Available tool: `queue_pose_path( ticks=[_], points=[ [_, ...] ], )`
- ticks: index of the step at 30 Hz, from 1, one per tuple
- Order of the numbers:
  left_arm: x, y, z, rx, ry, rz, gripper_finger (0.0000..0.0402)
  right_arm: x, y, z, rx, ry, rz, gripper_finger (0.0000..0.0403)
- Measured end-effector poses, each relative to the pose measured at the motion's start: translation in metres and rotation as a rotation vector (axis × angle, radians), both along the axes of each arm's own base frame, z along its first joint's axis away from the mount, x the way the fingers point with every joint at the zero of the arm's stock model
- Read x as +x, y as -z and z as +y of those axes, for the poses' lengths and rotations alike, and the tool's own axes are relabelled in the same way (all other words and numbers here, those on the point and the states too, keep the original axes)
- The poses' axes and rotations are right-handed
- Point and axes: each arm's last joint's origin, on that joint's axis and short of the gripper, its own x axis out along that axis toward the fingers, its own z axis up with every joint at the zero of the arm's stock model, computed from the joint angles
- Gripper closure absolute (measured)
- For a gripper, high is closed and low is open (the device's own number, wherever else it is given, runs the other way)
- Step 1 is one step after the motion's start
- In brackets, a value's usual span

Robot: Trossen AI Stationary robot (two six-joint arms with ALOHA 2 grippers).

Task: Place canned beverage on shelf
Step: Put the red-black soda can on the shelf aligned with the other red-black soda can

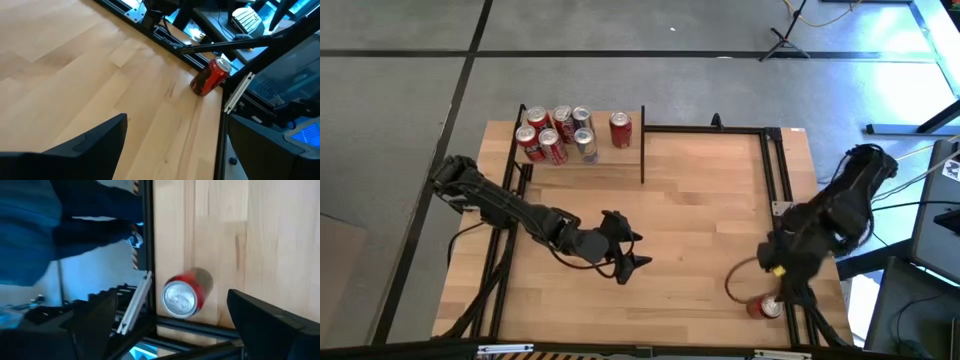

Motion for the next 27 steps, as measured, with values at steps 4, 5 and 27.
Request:
queue_pose_path(
  ticks=[4, 5, 27],
  points=[
    [0.0, 0.0, 0.0, 0.002, -0.001, 0.001, 0.0065, -0.01, 0.009, 0.021, -0.069, 0.023, 0.035, 0.004],
    [0.0, 0.0, 0.001, 0.004, -0.002, 0.001, 0.0065, -0.012, 0.012, 0.027, -0.098, 0.036, 0.042, 0.004],
    [0.001, 0.0, 0.002, 0.007, -0.001, 0.002, 0.0065, -0.026, 0.073, 0.096, -0.361, 0.396, 0.21, 0.004]
  ],
)
